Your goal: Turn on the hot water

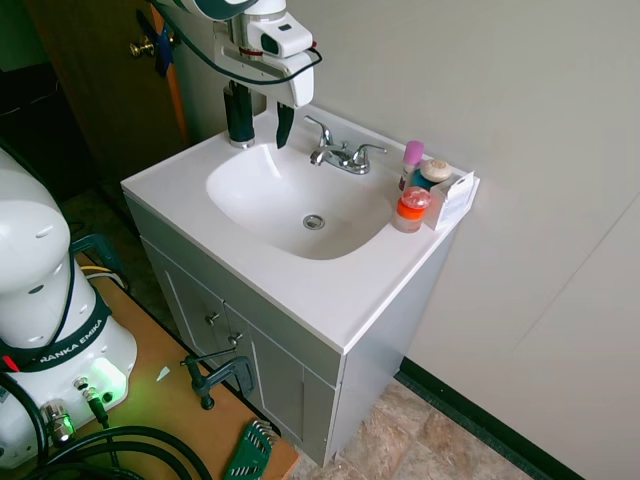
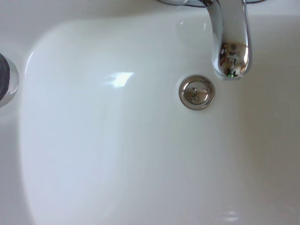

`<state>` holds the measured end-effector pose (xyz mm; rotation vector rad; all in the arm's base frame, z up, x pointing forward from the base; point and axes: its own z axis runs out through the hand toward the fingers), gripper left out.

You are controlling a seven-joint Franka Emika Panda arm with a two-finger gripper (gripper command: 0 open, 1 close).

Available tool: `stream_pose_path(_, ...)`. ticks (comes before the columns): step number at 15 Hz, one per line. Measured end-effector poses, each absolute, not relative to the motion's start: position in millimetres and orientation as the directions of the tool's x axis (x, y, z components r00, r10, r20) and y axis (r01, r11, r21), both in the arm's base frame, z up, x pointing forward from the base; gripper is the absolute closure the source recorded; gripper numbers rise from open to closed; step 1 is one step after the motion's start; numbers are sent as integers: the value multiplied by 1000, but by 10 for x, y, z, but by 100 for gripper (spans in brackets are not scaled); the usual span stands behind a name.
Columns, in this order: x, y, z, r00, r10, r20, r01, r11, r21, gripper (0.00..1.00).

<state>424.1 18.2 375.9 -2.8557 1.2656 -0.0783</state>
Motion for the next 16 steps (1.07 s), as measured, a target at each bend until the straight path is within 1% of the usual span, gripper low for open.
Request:
stream_pose_path(3, 4264, 198, 3766, 664, -746, 50, -745, -666, -39, 0)
stream_pose_path(5, 4405, 286, 3768, 649, -756, 85, -755, -654, -47, 0)
stream_pose_path(8, 4838, 521, 3681, 600, -782, 170, -786, -616, -59, 0)
stream_pose_path(12, 5497, 761, 3533, 466, -834, 297, -846, -518, -127, 0)
stream_pose_path(16, 5809, 936, 3433, 392, -845, 364, -863, -474, -173, 0)
